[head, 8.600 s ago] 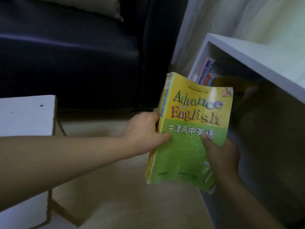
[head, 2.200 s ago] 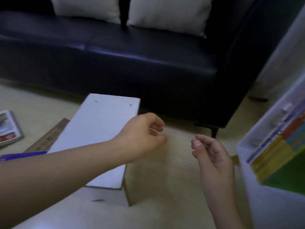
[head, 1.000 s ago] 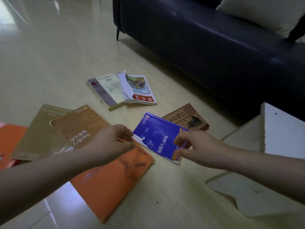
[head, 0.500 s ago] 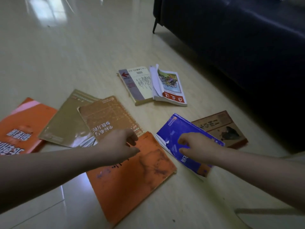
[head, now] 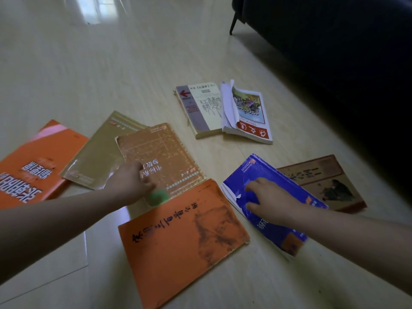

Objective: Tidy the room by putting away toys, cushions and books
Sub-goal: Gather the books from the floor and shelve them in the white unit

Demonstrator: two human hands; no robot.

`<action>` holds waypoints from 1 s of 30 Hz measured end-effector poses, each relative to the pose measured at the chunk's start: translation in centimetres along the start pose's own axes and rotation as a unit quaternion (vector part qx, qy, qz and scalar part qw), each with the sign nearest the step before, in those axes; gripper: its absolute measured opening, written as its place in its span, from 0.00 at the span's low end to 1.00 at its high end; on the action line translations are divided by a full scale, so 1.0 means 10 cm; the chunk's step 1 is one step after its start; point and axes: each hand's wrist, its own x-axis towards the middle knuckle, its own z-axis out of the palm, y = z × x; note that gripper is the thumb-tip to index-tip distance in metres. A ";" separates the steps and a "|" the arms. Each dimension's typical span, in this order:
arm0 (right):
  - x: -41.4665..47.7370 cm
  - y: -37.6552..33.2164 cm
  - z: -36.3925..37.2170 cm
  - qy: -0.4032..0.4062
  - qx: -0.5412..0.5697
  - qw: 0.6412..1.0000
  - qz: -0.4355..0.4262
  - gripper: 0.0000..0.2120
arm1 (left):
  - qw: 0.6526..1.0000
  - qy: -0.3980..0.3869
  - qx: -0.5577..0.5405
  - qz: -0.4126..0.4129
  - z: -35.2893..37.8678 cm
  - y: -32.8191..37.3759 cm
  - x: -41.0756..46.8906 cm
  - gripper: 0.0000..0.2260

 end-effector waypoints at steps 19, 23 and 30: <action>0.23 0.52 0.30 0.007 -0.065 0.978 0.196 0.59 | 0.876 -0.020 -0.454 -0.162 0.38 -0.02 0.31 0.10; 0.23 0.56 0.26 0.073 -0.041 0.975 0.207 0.46 | 0.880 -0.025 -0.452 -0.145 0.43 0.09 0.30 0.08; 0.26 0.66 0.14 0.071 0.042 0.960 0.268 0.23 | 0.816 -0.027 -0.569 -0.097 0.22 0.54 0.12 0.12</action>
